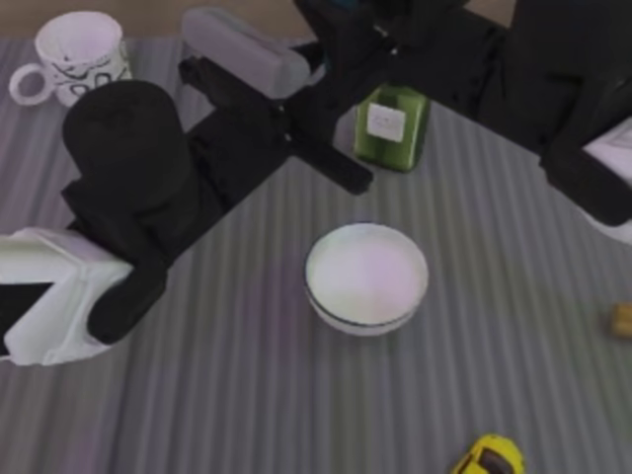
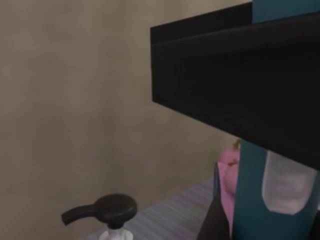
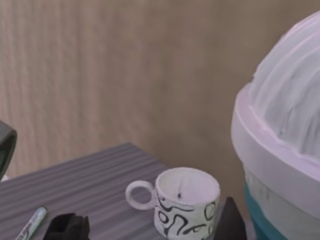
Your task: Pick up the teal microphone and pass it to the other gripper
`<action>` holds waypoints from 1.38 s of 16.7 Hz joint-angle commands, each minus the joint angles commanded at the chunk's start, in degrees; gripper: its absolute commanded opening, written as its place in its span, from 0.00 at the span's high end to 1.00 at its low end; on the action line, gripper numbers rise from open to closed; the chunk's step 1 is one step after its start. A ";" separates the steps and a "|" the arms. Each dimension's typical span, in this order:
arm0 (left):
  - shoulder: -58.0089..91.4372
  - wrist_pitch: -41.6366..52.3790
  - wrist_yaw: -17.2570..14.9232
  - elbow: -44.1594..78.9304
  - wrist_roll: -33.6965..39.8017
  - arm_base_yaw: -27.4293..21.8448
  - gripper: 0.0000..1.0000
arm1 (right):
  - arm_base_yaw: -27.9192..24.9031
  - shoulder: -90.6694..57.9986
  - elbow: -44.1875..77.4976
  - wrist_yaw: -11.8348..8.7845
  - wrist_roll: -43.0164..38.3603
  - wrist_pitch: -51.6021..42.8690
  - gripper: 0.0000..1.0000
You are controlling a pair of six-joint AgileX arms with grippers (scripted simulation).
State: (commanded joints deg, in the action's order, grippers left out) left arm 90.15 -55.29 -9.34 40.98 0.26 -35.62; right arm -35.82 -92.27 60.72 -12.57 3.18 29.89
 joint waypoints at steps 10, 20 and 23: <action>0.00 0.00 0.00 0.00 0.00 0.00 0.40 | 0.00 0.00 0.00 0.00 0.00 0.00 1.00; 0.00 0.00 0.00 0.00 0.00 0.00 0.00 | 0.00 0.00 0.00 0.00 0.00 0.00 1.00; 0.00 0.00 0.00 0.00 0.00 0.00 0.00 | 0.00 0.00 0.00 0.00 0.00 0.00 1.00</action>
State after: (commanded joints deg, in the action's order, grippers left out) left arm 90.15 -55.29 -9.34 40.98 0.26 -35.62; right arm -35.82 -92.27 60.72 -12.57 3.18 29.89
